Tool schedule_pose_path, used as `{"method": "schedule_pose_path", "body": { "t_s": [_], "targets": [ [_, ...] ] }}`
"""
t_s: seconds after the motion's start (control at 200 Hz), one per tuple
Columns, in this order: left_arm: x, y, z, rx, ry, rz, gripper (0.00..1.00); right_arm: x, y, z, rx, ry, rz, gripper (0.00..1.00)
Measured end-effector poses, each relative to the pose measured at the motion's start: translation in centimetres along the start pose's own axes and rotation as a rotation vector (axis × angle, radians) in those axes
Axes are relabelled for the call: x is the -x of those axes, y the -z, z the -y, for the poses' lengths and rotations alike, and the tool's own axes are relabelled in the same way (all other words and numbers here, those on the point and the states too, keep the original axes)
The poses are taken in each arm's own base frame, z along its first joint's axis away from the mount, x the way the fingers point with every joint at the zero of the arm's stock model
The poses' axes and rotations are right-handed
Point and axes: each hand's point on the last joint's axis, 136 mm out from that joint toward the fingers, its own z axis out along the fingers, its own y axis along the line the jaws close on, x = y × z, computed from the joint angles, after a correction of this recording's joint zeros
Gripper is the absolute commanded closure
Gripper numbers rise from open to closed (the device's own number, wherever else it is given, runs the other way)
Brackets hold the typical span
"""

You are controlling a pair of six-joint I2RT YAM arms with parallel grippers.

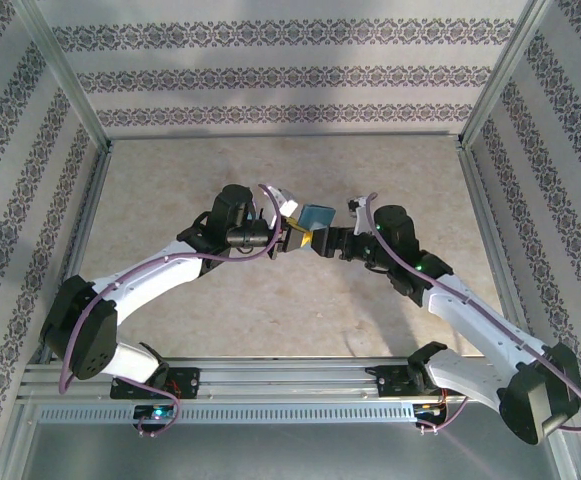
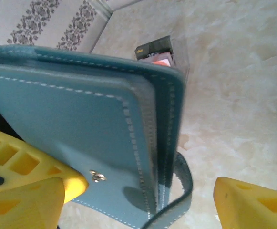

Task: Take the credit cards out of the card holder

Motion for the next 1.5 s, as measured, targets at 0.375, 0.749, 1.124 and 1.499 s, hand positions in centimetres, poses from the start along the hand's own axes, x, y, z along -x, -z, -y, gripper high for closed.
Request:
{"method": "schedule_pose_path", "body": {
  "t_s": [0.375, 0.749, 1.124, 1.499],
  "targets": [
    [0.1, 0.2, 0.0, 0.000, 0.008, 0.004, 1.00, 0.3, 0.0, -0.1, 0.006, 0.023, 0.008, 0.36],
    [1.4, 1.0, 1.1, -0.036, 0.011, 0.055, 1.00, 0.8, 1.8, 0.6, -0.003, 0.019, 0.073, 0.47],
    [2.4, 2.1, 1.5, -0.118, 0.083, 0.116, 1.00, 1.4, 3.0, 0.3, 0.037, 0.022, 0.117, 0.55],
    [3.5, 2.0, 2.2, -0.264, 0.181, 0.152, 1.00, 2.2, 3.4, -0.9, 0.120, 0.025, 0.139, 0.56]
  ]
}}
